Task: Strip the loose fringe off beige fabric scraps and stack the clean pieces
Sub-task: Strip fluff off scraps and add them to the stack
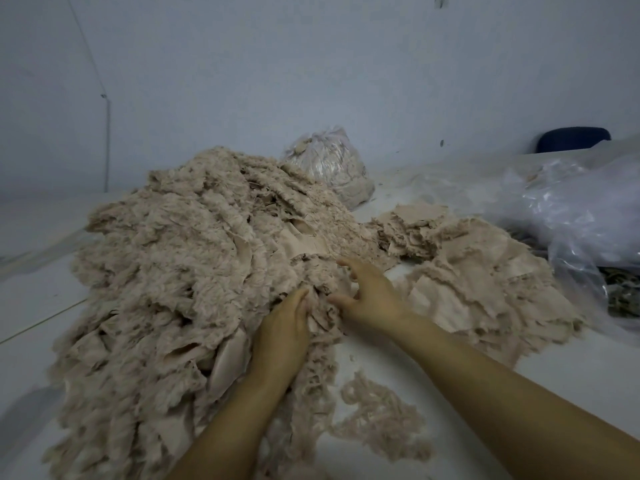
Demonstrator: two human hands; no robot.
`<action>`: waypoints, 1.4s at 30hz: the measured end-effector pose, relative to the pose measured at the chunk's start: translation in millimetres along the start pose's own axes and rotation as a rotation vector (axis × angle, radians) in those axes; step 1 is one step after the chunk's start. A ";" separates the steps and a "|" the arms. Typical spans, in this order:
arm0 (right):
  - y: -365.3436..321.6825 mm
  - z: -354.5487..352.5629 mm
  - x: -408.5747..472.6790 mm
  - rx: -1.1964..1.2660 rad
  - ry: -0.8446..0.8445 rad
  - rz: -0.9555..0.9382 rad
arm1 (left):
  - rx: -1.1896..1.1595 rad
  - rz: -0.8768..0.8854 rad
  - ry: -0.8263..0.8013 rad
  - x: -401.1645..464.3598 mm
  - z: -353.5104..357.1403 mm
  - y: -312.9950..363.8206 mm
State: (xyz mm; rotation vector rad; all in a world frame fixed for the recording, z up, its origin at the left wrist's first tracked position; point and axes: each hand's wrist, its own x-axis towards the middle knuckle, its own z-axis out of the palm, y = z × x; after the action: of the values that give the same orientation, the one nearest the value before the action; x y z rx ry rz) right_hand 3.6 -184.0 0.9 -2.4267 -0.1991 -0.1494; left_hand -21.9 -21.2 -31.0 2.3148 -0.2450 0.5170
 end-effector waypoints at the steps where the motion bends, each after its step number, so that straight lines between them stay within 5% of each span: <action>1: -3.3 4.8 4.8 0.007 -0.015 0.010 | 0.034 0.054 -0.016 0.4 -0.6 -1.2; 6: -12.7 23.4 4.5 0.198 0.067 -0.090 | 0.104 0.193 -0.179 3.2 2.6 -7.7; 12: -11.7 16.5 -11.6 0.334 -0.313 -0.168 | 0.193 0.122 -0.202 10.5 1.7 -13.8; 17: -13.9 2.1 48.2 0.670 0.111 0.290 | 0.103 0.108 -0.191 9.3 0.1 -11.7; 20: -14.6 17.1 78.3 0.870 0.157 0.537 | 0.054 -0.017 -0.192 4.9 4.0 -12.5; 23: -14.6 25.4 89.7 0.966 0.193 0.547 | -0.020 -0.133 -0.166 9.9 5.6 -12.3; 27: -25.2 26.2 58.3 0.945 0.182 0.295 | -0.081 -0.122 -0.118 15.3 5.8 -18.7; 34: -10.2 13.9 -51.2 0.959 -0.160 0.098 | -1.277 -0.545 -0.267 19.0 -4.4 -1.7; 36: -0.5 10.2 -63.5 1.016 -0.183 0.189 | -1.378 -0.597 -0.263 18.2 -6.4 1.3; 42: 2.8 2.2 -59.9 1.232 -0.231 0.524 | -1.205 -0.555 -0.224 12.9 -7.0 3.5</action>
State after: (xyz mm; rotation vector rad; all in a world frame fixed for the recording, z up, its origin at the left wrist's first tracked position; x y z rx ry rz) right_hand -54.6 -190.8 -12.1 -1.1896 0.2085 0.3898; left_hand -13.4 -19.0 -18.6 1.1537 0.0132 -0.1785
